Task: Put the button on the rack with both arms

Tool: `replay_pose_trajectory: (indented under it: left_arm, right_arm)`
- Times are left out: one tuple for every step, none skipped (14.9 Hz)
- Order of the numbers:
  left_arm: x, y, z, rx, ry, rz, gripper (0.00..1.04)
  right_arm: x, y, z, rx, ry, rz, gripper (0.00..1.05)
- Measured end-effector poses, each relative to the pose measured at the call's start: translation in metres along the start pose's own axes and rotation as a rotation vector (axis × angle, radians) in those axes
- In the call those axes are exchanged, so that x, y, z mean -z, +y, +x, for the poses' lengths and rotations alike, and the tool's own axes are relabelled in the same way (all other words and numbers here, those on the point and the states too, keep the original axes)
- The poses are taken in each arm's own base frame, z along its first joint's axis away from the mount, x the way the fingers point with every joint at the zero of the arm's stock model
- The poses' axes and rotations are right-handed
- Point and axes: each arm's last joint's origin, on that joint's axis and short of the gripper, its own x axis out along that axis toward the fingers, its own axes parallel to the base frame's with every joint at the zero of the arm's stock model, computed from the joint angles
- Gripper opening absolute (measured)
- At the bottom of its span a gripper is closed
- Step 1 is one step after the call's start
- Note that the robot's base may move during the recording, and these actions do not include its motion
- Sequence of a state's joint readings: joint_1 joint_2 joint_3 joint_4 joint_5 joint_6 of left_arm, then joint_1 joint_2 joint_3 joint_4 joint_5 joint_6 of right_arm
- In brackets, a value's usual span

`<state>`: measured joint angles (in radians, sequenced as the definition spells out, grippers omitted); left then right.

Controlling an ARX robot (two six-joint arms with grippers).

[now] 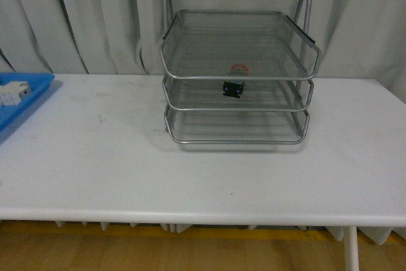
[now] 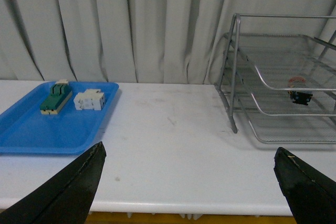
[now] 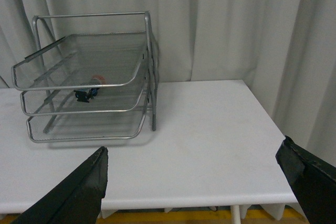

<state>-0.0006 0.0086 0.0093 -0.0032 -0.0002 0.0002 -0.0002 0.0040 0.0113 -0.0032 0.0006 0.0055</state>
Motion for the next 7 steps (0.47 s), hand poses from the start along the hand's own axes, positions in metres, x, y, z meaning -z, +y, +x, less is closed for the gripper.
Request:
replay_pose_trajectory:
  left_arm:
    - [0.0, 0.0, 0.0, 0.0, 0.0, 0.0, 0.98]
    - [0.0, 0.0, 0.0, 0.0, 0.0, 0.0, 0.98]
    - [0.0, 0.0, 0.0, 0.0, 0.0, 0.0, 0.98]
    - [0.0, 0.0, 0.0, 0.0, 0.0, 0.0, 0.98]
    - [0.0, 0.0, 0.0, 0.0, 0.0, 0.0, 0.98]
    - [0.0, 0.0, 0.0, 0.0, 0.0, 0.0, 0.98]
    - [0.0, 0.0, 0.0, 0.0, 0.0, 0.0, 0.98]
  right_arm:
    - [0.0, 0.0, 0.0, 0.0, 0.0, 0.0, 0.98]
    - [0.0, 0.0, 0.0, 0.0, 0.0, 0.0, 0.98]
    - [0.0, 0.0, 0.0, 0.0, 0.0, 0.0, 0.98]
    - [0.0, 0.0, 0.0, 0.0, 0.0, 0.0, 0.98]
    - [0.0, 0.0, 0.0, 0.0, 0.0, 0.0, 0.98]
    - [0.0, 0.0, 0.0, 0.0, 0.0, 0.0, 0.98]
    - [0.0, 0.0, 0.0, 0.0, 0.0, 0.0, 0.98]
